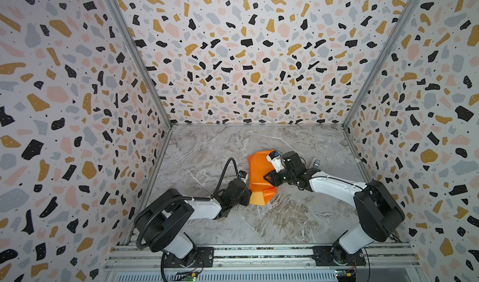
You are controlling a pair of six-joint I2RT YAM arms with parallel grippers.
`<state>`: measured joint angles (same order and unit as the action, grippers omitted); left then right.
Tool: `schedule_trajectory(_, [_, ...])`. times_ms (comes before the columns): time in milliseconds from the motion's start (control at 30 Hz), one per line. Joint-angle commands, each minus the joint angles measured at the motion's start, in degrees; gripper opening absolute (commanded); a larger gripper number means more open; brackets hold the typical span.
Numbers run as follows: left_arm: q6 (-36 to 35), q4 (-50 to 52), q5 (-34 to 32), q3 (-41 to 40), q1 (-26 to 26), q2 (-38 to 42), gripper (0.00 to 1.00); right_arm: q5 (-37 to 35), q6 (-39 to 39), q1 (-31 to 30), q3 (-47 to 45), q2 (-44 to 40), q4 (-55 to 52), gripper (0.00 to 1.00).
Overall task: Wrap a gift box in wrapping paper
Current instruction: Fold the wrapping paper for the gift box.
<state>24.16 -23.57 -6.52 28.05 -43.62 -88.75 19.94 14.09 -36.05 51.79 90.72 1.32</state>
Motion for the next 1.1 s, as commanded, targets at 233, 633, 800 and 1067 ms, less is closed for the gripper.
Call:
schedule_trajectory(233, [6.25,-5.34,-4.74,1.84,-1.5,-2.44,0.41,0.7,0.5,-0.03,-0.65,0.37,-0.88,0.33])
schedule_trajectory(633, [8.03,-6.25,-5.18,2.75,-2.88,-4.3,0.32,1.08,0.6,-0.04,-0.64,1.05,-0.78,0.33])
schedule_trajectory(800, [6.61,-5.45,-2.87,1.37,-2.87,-1.17,0.48,0.89,0.55,0.02,-0.47,1.16,-0.71,0.32])
schedule_trajectory(1067, [2.47,1.32,-1.04,-2.18,-1.73,10.59,0.76,0.89,0.53,-0.06,-0.68,1.08,-0.62,0.32])
